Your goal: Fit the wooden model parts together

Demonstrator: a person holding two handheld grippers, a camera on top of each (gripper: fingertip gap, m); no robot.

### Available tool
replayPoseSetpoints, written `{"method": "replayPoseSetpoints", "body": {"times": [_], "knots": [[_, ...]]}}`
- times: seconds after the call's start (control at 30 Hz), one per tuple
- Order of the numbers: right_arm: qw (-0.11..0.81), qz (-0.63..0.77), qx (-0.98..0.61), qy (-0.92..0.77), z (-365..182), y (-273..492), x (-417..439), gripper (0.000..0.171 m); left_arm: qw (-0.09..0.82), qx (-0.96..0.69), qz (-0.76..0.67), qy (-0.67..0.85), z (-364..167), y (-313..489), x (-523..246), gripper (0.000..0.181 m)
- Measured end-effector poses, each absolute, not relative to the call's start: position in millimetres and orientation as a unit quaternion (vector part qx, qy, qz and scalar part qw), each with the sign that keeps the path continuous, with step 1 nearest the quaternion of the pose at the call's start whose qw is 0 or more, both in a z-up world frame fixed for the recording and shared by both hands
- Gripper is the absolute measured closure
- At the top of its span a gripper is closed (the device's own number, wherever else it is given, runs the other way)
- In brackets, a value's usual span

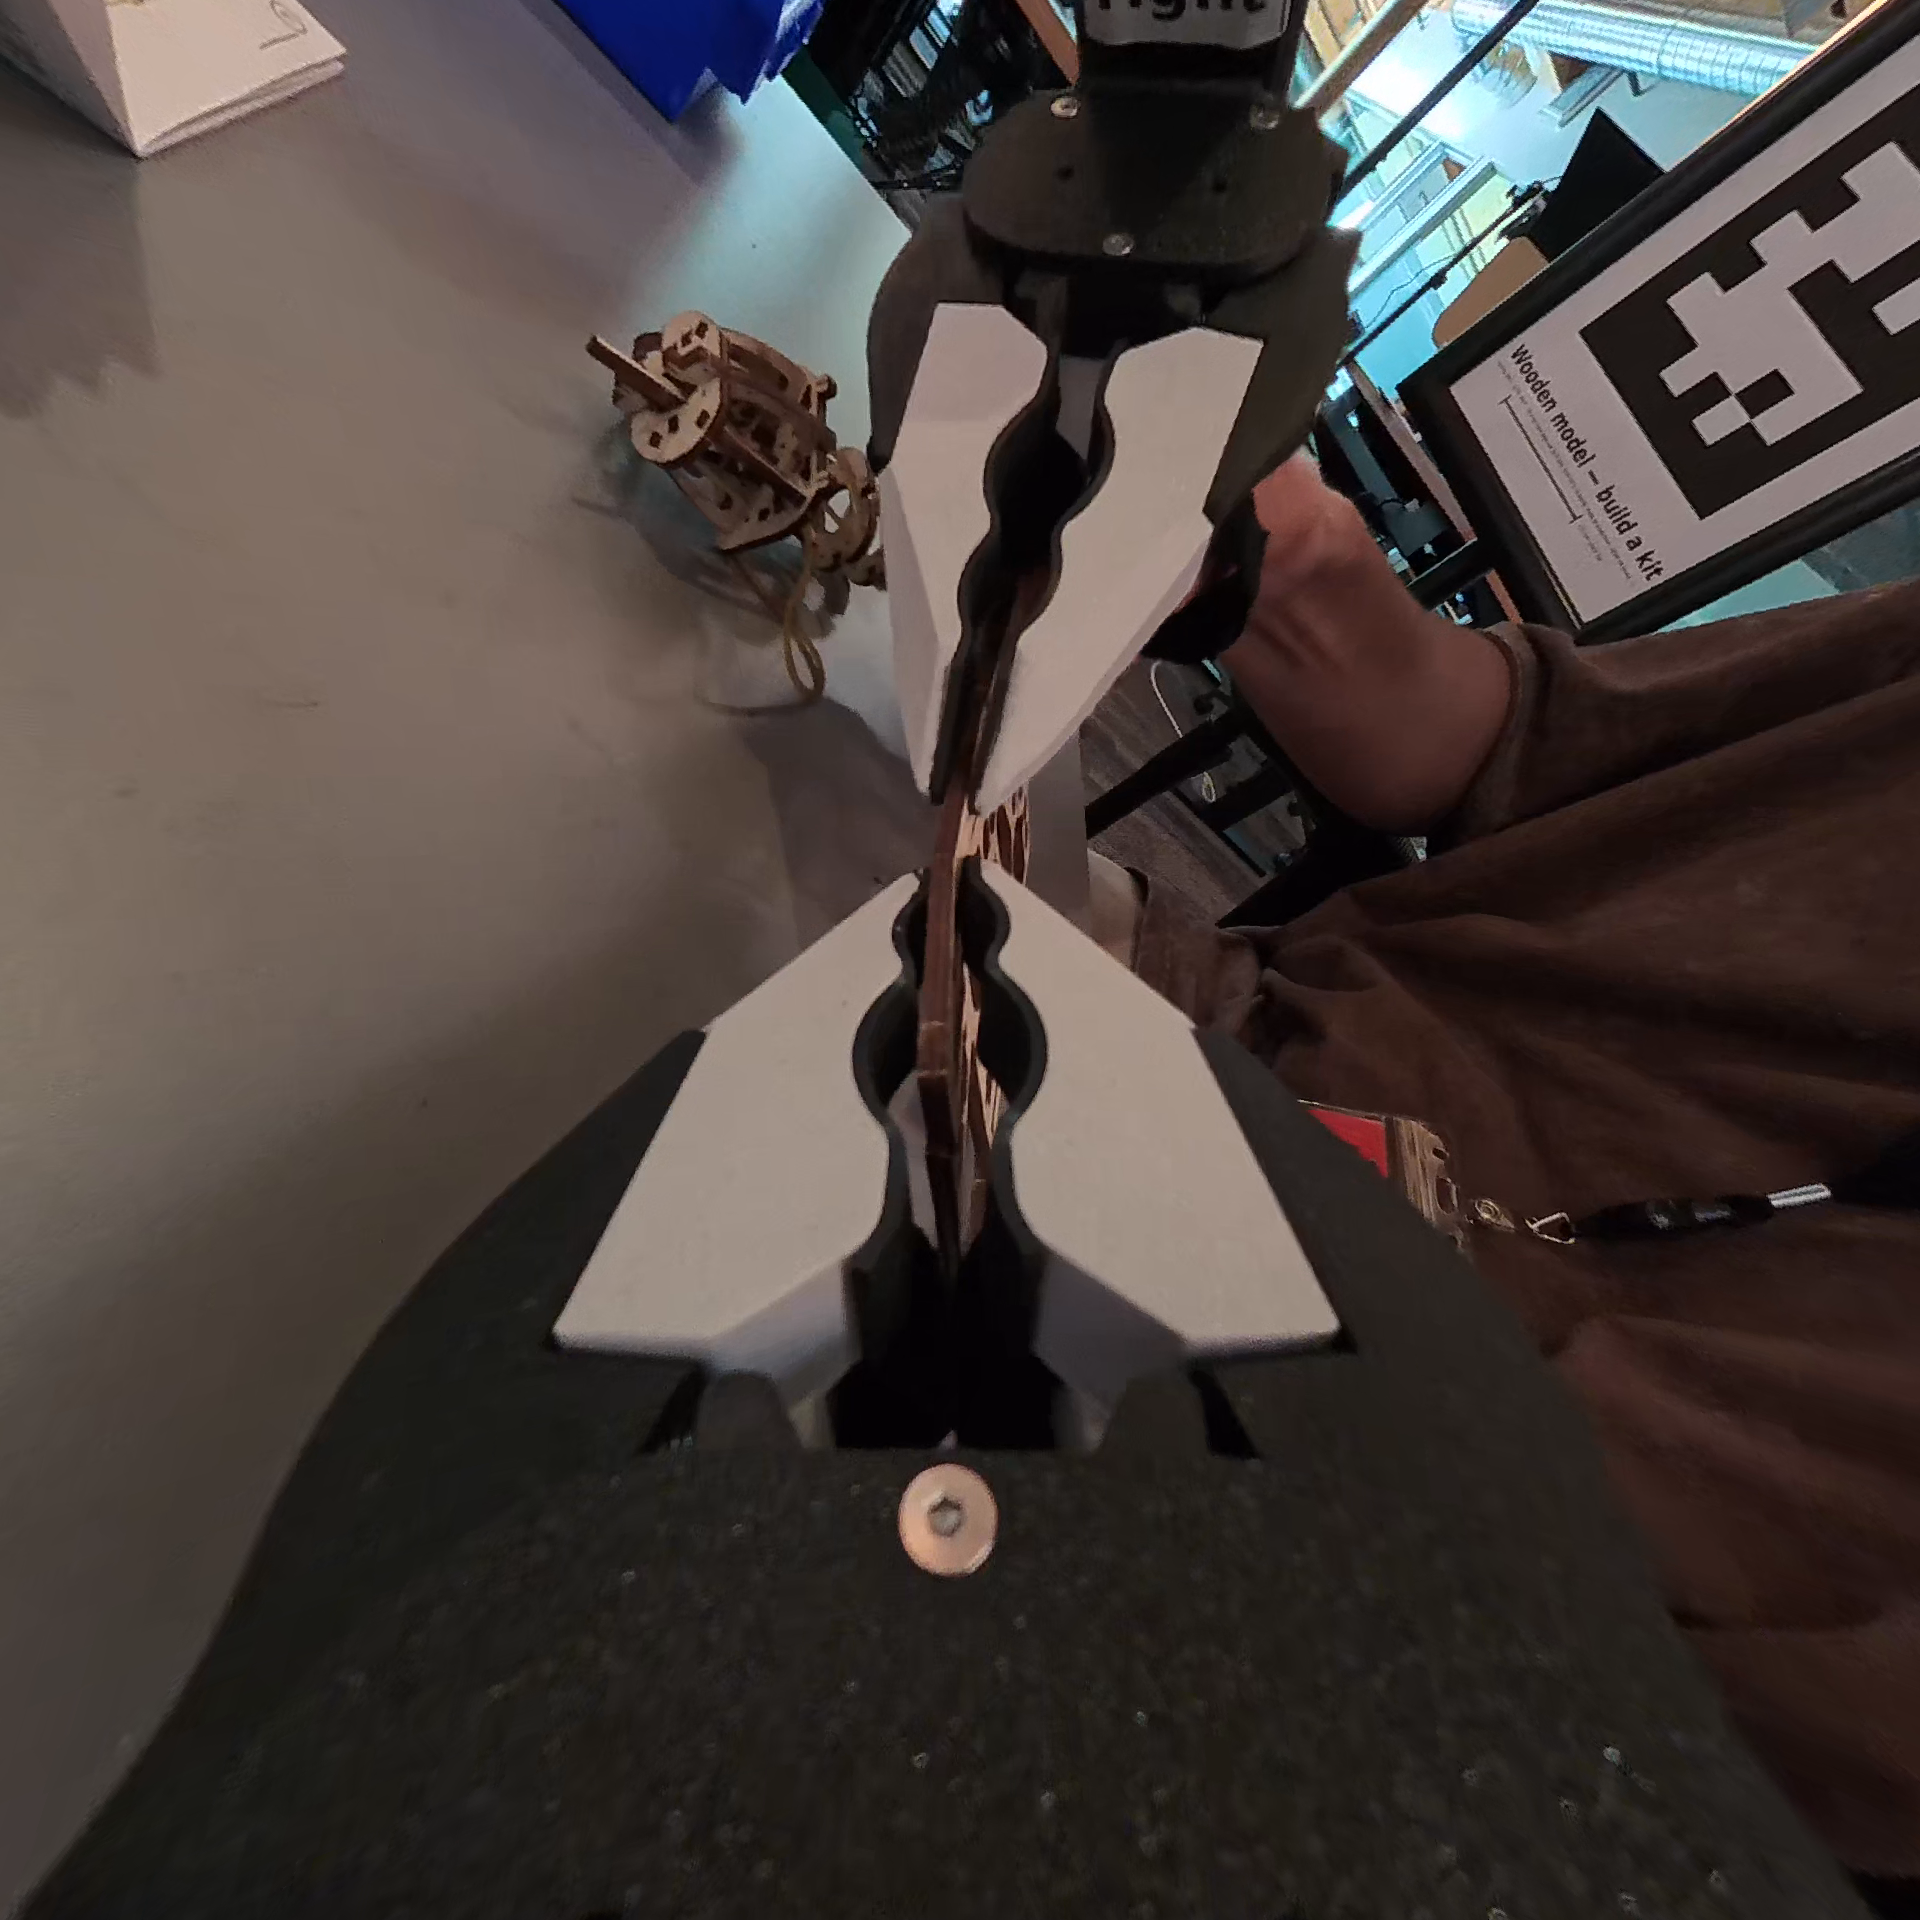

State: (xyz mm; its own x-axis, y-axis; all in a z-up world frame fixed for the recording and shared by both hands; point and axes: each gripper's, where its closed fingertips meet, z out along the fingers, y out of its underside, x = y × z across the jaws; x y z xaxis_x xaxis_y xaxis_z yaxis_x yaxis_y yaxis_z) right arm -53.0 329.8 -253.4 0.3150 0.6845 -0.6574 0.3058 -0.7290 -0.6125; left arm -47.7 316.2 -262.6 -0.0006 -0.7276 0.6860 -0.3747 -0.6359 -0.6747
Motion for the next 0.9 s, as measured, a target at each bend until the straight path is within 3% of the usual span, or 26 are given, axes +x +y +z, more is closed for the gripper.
{"method": "replayPoseSetpoints", "body": {"times": [0.43, 0.67, 0.73, 0.9], "knots": [[0.254, 0.376, -0.824, -0.339, -267, 336, -52, 0.167, 0.154, -0.727, -0.542, 0.393, -277, 324, -48, 0.178], [0.198, 0.482, -0.787, -0.330, -256, 323, -46, 0.167, 0.166, -0.697, -0.554, 0.423, -268, 311, -45, 0.181], [0.168, 0.521, -0.775, -0.317, -253, 318, -34, 0.157, 0.166, -0.695, -0.558, 0.422, -267, 310, -45, 0.180], [0.185, 0.502, -0.771, -0.346, -252, 315, -19, 0.164, 0.173, -0.680, -0.571, 0.425, -260, 308, -46, 0.179]]}}
